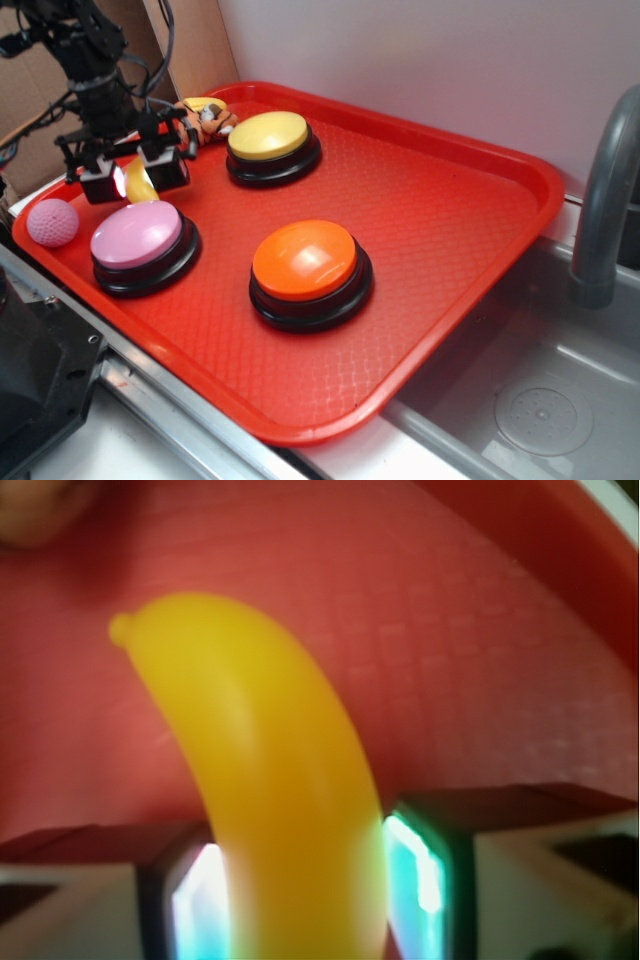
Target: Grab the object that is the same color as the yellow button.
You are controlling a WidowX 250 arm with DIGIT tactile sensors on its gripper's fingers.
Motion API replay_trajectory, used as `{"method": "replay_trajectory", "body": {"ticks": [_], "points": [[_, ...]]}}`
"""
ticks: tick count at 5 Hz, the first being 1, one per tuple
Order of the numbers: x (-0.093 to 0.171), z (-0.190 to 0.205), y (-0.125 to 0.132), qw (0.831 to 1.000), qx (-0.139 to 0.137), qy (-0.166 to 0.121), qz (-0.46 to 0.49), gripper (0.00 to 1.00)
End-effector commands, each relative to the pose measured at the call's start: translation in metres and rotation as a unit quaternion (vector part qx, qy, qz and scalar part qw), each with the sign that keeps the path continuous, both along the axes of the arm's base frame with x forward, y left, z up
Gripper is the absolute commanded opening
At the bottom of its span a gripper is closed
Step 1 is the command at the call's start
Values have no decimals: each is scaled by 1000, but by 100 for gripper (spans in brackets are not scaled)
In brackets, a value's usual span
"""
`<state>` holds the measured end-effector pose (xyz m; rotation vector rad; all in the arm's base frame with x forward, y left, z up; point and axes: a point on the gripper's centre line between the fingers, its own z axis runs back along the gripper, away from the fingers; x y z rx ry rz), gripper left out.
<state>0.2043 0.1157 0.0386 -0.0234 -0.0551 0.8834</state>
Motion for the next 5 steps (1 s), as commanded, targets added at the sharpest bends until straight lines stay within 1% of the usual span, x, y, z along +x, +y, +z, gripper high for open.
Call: {"method": "replay_trajectory", "body": {"ticks": [1,2,3,4,5], "points": [[19,72,-47,992,29,-49,-112,0],[20,94,-86,979,28,-50,-197,0],[11,111,-129,958,16,-62,-279,0],[-1,114,-152,943,15,-48,-329,0],[-7,107,-161,940,15,-53,-337,0]]}}
